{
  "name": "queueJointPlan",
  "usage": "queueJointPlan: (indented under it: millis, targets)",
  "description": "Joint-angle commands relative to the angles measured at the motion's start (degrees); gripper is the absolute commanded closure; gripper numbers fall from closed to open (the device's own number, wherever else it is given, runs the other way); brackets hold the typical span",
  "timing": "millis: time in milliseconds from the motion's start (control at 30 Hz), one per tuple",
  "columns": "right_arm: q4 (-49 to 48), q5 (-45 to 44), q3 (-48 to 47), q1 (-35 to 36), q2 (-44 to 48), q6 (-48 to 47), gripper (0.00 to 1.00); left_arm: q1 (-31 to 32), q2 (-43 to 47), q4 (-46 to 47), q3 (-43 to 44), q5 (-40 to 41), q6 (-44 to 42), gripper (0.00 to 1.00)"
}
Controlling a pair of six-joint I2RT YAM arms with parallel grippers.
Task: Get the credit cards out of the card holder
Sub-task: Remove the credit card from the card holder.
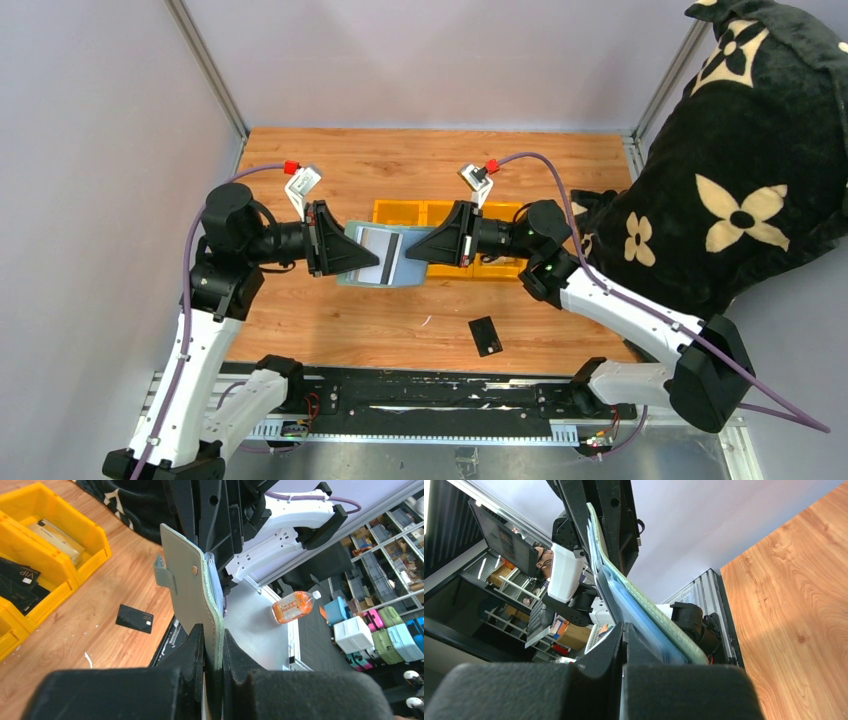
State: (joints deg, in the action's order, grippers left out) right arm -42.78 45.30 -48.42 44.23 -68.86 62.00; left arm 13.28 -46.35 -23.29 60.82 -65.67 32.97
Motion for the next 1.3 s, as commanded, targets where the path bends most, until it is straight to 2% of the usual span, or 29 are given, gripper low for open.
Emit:
queueJointPlan:
  millis: [0,67,167,267,567,833,867,967,1100,1267]
  targets:
    - [-1.1,0.9,1.0,-0.9,1.1,0.4,1.0,0.1,0.6,1.2,1.9,-1.7,-0.1,0.88]
    - [-2.1,1.4,0.6,-0.8,0.6,1.2,0.99,0.1,0.7,1.3,1.8,-1.6,0.0,0.9]
    - [-3.0,2.4,-0.7,-0.1,-0.2,1.3,0.79,0.1,0.6,1.3,1.7,-1.2,-0.1,0.9]
    - [-2.7,2.3,-1.7,1.1,-0.5,0.1,0.72,0.1,0.5,1.3,1.8,-0.6,-0.2,0.9]
    - [-2.6,2.1,-3.3,3.1,-3.0,-0.1,0.68,0.1,0.5,0.5,1.8,0.2,-1.0,0.9]
    - [-4.1,2.4,-4.8,4.0,-4.7,0.6,0.75,0.1,0.3,-0.1,1.5,0.3,-1.6,0.89]
    - [-4.4,2.5,-4.8,4.0,-4.8,0.8,0.79,0.1,0.3,-0.1,1.4,0.4,-1.5,0.88]
    - [-4.9,2.6,-4.2,4.0,-5.0,0.8,0.99,0.1,0.2,-0.1,1.1,0.0,-1.4,0.85]
    - [-4.7,2.6,-2.6,3.8,-4.3,0.5,1.0,0.1,-0.2,0.4,1.4,-2.0,-0.1,0.74]
    - [-4.0,2.6,-1.5,2.8,-3.4,0.3,1.0,0.1,-0.6,1.1,1.2,-4.0,1.2,0.72]
